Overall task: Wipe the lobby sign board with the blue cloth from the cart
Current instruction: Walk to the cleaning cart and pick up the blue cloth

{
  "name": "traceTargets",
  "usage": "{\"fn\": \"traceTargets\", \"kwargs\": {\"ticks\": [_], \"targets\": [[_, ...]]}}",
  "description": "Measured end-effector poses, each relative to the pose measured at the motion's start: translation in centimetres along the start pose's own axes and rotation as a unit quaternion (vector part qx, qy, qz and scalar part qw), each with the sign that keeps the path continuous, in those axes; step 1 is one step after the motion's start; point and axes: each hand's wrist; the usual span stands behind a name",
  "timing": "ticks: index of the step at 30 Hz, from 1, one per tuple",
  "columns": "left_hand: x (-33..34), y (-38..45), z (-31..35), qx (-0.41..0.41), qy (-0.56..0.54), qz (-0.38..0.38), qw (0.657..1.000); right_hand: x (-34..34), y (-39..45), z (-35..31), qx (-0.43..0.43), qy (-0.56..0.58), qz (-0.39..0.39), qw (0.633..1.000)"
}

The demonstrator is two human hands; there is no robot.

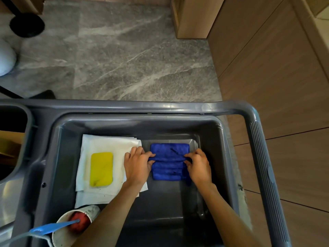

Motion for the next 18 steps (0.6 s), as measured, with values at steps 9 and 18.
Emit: {"fn": "traceTargets", "kwargs": {"ticks": [9,18], "targets": [[-2.0,-0.7,1.7,-0.034,-0.028,0.051,0.998,-2.2,-1.2,-1.0,-0.024,-0.017,0.013,0.999],[-6.4,-1.8,3.9,-0.031,-0.006,0.079,0.996,-7.2,-2.8,-3.5,-0.047,0.013,0.059,0.997]]}}
Point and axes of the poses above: each hand's wrist, its own y-axis towards the middle knuckle, its own x-axis out of the palm, z = x × y, and after that the axes turned 9 degrees about x, right-handed
